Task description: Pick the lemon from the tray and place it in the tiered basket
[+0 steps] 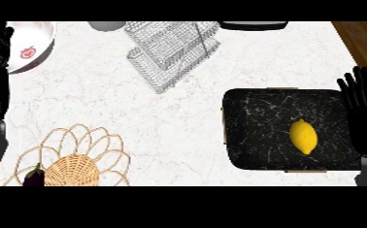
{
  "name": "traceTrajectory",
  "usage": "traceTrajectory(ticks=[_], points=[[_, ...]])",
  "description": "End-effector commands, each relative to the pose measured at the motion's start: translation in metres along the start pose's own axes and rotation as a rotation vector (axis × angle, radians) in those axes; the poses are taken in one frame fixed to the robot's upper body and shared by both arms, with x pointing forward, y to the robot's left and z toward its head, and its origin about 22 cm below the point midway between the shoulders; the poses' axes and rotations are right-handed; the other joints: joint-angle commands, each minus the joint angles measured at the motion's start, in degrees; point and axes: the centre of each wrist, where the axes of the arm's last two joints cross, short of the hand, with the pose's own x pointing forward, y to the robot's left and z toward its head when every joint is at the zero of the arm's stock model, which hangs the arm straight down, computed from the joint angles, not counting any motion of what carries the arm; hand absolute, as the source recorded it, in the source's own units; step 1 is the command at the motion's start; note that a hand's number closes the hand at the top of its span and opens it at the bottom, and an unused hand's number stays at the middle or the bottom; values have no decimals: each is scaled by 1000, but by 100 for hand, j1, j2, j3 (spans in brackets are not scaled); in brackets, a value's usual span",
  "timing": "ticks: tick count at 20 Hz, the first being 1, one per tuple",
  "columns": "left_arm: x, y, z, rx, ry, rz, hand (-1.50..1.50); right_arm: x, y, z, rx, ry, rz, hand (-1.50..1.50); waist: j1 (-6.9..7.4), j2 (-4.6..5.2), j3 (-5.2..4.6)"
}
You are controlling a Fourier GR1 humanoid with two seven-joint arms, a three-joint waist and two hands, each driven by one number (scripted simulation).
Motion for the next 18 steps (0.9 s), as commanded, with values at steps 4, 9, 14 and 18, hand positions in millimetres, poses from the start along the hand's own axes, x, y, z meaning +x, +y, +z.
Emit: traceTrajectory(ticks=[4,9,14,18], points=[[-38,-16,42,-178,297,164,0,31,55,-7,175,-199,93,150,168,0,102],[-63,-42,76,-242,497,237,0,-5,4,18,-342,41,378,-150,-218,44,65],[-75,-41,90,-303,524,302,0,-4,63,40,-371,-78,485,-150,65,7,99],[-78,-42,104,-315,547,294,0,30,34,55,-284,-51,736,-150,-39,-25,72]])
